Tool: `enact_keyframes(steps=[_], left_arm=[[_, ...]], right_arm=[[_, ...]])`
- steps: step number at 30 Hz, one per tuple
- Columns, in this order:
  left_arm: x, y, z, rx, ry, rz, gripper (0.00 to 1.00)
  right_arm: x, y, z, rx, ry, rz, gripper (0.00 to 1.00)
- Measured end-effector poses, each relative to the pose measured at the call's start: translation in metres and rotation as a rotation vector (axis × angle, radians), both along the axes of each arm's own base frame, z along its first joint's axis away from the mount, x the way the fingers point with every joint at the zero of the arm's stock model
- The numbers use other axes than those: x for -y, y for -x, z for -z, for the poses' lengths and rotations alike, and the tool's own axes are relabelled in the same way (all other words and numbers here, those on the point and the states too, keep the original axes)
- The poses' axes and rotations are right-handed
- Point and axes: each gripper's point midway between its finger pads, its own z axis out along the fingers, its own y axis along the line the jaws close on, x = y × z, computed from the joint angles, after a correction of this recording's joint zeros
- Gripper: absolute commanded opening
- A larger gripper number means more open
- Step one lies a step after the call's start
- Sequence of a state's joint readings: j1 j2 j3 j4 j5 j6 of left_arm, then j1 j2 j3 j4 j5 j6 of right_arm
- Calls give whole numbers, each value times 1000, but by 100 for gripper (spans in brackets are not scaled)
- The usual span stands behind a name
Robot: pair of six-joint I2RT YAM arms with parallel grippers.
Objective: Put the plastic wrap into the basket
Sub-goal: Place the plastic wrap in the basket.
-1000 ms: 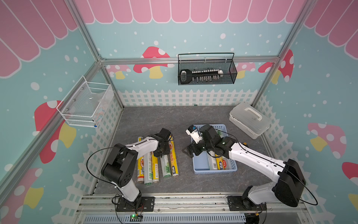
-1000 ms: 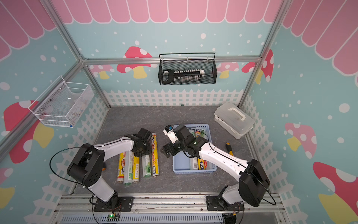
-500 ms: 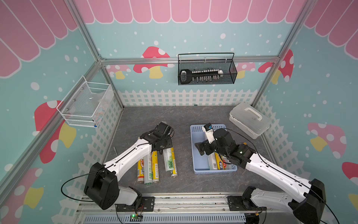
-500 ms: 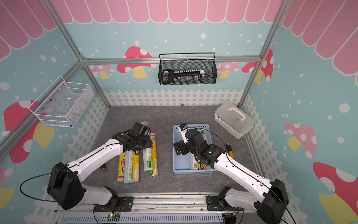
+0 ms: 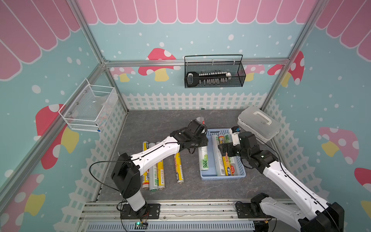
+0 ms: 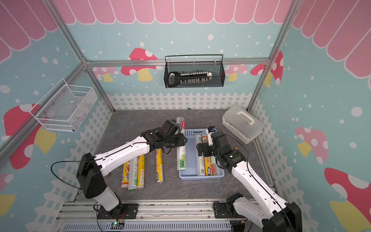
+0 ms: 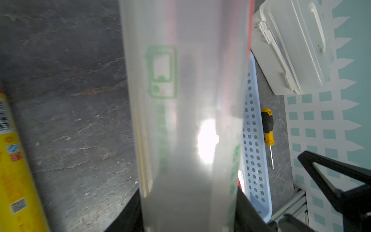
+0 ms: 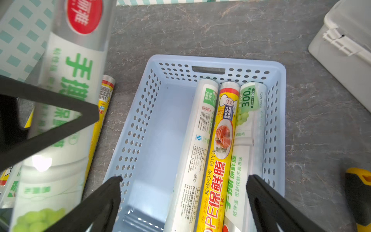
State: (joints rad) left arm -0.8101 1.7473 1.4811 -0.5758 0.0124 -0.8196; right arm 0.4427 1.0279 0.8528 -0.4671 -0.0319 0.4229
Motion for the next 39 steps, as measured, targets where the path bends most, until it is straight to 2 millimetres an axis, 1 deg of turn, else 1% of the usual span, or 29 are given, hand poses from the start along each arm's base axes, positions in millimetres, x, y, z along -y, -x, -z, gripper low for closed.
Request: enact_keyframes(steps=[3,6,9,11,16,19,23,27,33,39], left_arm=[[22,-1,17,-36,4,10,21],[34,1,35,-68,-11,11,21],[37,2,51,-94,-31,-3,23],[36,0,57,-102,-41,-19,24],[38,-4,77,-133,-82,-30,27],[46,-7,92,-161,-99,-21,31],[46,-6,109,-197,-141,-11,35],[42,-2,116,-216,-177,-1,42],[41,-2,112,-219,-185,5,51],[40,-2,112,-223,-190,5,56]], right_arm=[[5,3,2,-12,5,5,100],[10,8,1,-9,13,13,100],[15,12,-1,2,27,16,100],[17,13,-2,9,36,17,100],[19,14,1,5,61,9,100],[18,15,6,-13,76,-5,100],[17,13,22,-67,101,-20,99],[15,13,28,-87,105,-28,100],[15,13,27,-86,104,-29,100],[15,13,27,-86,104,-29,100]])
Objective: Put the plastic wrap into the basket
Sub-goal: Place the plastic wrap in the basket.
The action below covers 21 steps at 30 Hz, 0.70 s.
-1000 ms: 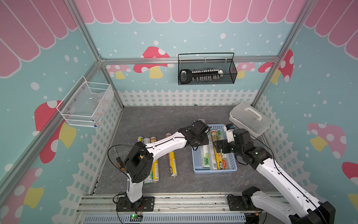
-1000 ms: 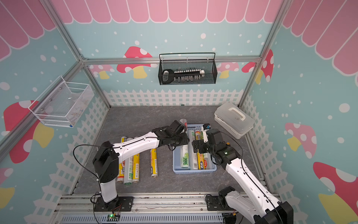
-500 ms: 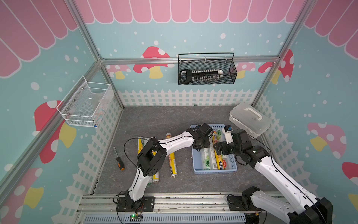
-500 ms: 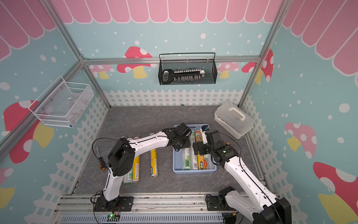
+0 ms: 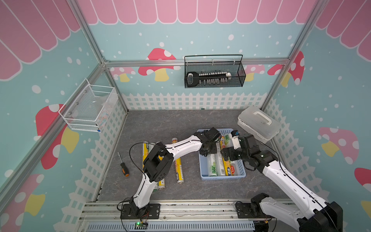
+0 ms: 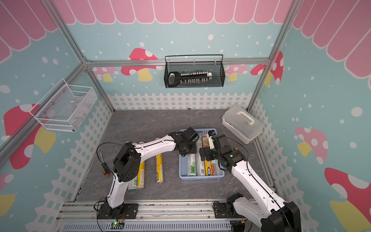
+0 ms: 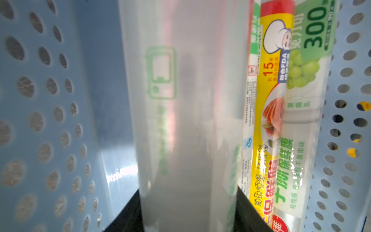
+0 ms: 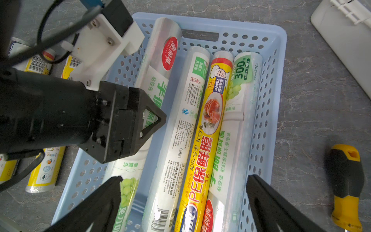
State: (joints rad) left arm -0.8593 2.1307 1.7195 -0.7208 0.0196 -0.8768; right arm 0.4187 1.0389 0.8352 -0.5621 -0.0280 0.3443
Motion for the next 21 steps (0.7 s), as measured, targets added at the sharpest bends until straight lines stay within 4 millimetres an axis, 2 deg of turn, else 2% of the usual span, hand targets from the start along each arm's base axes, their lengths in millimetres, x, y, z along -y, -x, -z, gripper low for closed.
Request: enact_keyframes(steps=[15,21], left_arm=[[1,-3,0,-5,9,1,57],[1,-4,-2,3,8,13,57]], right_arm=[[-2,1,-1,-4,-13,-7,100],[-4,3,-7,11,-35,-11,99]])
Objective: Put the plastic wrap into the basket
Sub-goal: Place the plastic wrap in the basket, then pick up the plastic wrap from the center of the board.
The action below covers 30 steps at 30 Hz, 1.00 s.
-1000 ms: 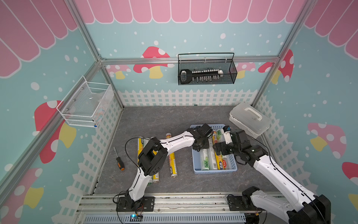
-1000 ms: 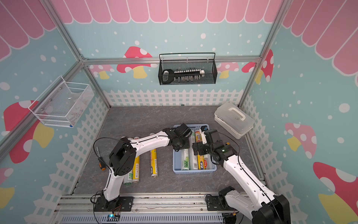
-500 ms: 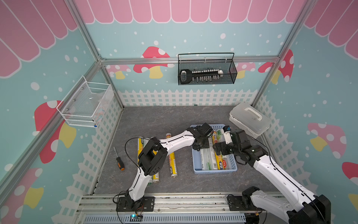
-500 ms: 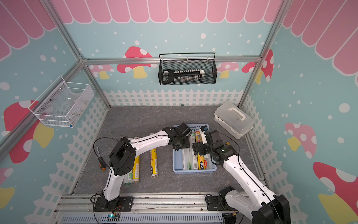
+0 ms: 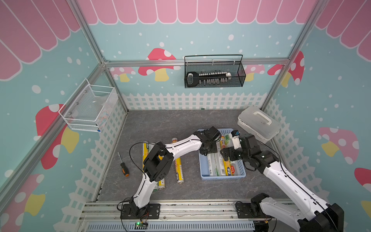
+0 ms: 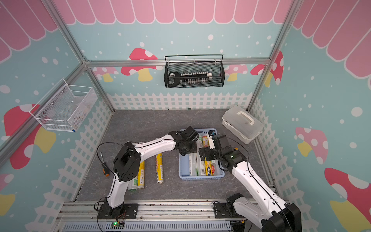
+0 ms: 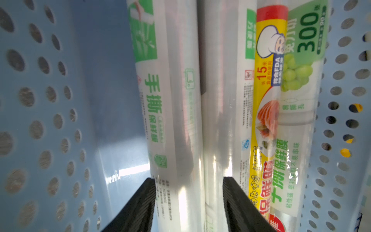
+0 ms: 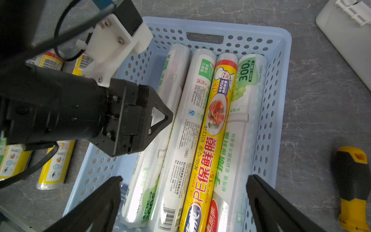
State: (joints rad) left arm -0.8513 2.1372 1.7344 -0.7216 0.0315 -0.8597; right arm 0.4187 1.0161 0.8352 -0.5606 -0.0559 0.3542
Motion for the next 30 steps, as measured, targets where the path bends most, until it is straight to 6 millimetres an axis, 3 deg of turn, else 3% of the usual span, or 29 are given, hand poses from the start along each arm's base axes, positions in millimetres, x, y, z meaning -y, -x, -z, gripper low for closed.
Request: enact_keyframes(steps=[6,9,13,17,20,24,30], left_arm=[[0,0,-3,3,5,5,57],[0,-2,-16,31,16,7,56],[-13,-3,-57,125,36,-2,55],[-38,-3,-107,259,54,-33,53],[-73,1,-129,352,24,-82,51],[-134,8,-133,418,-46,-177,51],[-266,31,-113,438,-150,-419,52]], right_arm=[[0,3,-14,42,-36,7,100],[0,5,-25,87,-66,3,100],[-8,10,-40,135,-124,-34,100],[-23,11,-55,168,-205,-98,100],[-42,10,-62,164,-283,-164,100],[-76,13,-53,103,-315,-269,99],[-146,26,-38,19,-269,-463,99]])
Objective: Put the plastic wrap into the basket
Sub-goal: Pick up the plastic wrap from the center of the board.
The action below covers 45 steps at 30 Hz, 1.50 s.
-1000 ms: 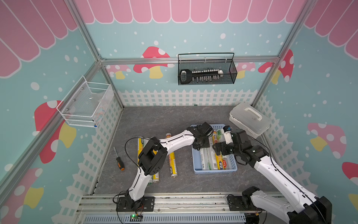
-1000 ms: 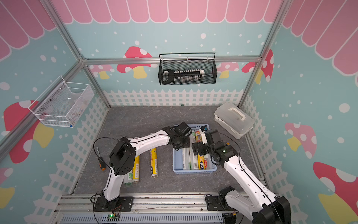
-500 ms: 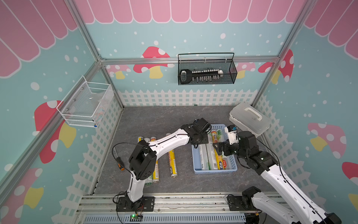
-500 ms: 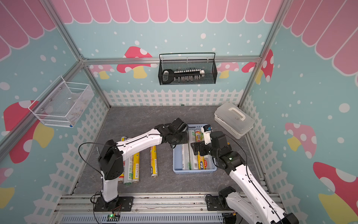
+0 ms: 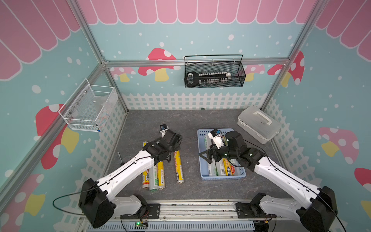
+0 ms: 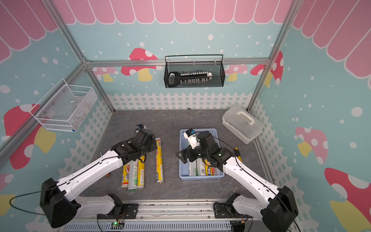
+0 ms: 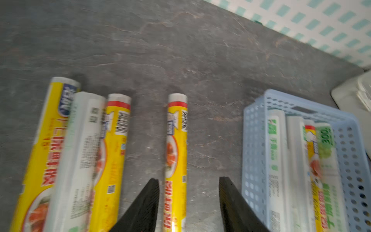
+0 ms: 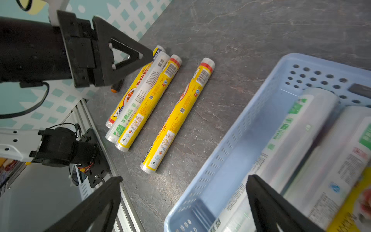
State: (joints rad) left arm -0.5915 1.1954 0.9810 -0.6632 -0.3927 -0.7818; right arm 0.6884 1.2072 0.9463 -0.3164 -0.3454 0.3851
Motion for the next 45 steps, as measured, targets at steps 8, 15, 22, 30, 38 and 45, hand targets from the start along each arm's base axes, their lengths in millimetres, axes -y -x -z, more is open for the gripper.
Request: enact_keyframes(steps=[8,15,22,30,38,45], left_arm=[[-95,34,55,-101,37,-235,52],[-117,46,94,-249,77,-311,52],[-110,49,118,-359,80,-256,56],[-102,46,138,-454,75,-207,59],[-94,38,146,-493,73,-165,62],[-83,36,161,-544,49,-120,63]], right_arm=[[-62,3,12,12,75,-127,99],[-116,12,27,17,132,-226,100],[-130,14,45,-22,163,-251,100],[-137,17,60,-88,163,-262,99],[-137,16,64,-100,172,-250,100],[-133,10,66,-81,194,-219,99]])
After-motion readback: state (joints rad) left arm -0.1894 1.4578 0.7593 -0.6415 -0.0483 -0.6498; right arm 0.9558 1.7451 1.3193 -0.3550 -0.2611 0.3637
